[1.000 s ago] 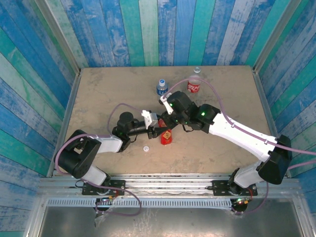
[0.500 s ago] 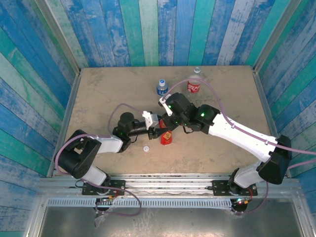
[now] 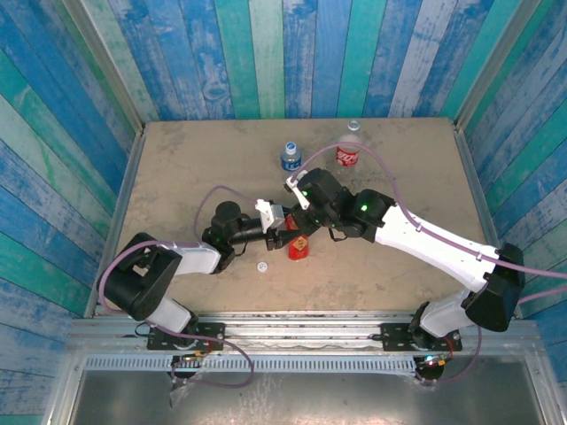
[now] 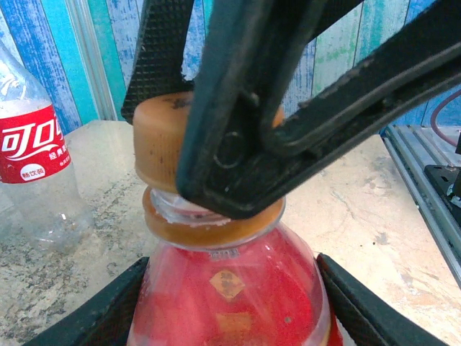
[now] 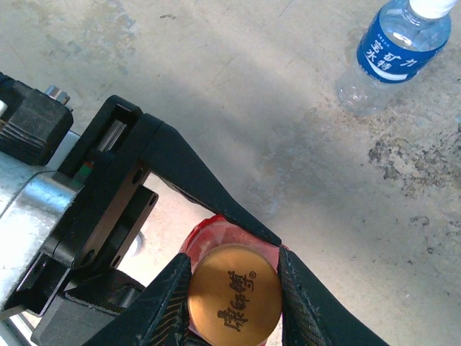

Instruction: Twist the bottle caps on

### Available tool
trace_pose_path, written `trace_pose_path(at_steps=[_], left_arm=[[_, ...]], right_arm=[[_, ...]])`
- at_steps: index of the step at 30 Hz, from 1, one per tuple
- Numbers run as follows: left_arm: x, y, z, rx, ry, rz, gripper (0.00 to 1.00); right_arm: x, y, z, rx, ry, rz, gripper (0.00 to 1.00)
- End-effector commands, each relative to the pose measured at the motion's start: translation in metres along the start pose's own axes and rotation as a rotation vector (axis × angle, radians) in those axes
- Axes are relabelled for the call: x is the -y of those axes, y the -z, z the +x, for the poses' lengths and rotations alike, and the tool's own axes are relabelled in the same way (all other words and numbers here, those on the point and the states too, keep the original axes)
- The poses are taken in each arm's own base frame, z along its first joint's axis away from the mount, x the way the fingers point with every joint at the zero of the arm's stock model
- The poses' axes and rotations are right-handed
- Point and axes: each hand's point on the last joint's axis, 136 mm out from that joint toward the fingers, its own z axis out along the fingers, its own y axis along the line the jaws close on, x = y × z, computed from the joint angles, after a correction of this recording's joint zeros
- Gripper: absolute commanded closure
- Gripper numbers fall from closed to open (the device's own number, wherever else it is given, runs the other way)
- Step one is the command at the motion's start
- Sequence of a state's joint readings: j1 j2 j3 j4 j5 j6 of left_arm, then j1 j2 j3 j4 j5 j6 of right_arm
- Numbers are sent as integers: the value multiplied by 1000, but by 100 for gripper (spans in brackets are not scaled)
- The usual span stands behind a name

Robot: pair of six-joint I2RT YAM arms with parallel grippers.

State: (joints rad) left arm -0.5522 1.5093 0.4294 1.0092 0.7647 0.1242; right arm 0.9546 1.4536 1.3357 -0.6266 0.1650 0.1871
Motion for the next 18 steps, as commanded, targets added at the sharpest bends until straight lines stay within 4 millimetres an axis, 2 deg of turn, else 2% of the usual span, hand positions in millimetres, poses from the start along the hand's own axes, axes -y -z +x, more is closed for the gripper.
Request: trace_pose_path(at_steps=[1, 18], left_arm=[[-14, 5, -16, 24, -54, -67, 42], [-12, 5, -15, 20, -58, -60, 42]], right_arm=[[7, -5, 43, -149, 20, 36, 66], [9, -6, 39, -141, 20, 42, 62]])
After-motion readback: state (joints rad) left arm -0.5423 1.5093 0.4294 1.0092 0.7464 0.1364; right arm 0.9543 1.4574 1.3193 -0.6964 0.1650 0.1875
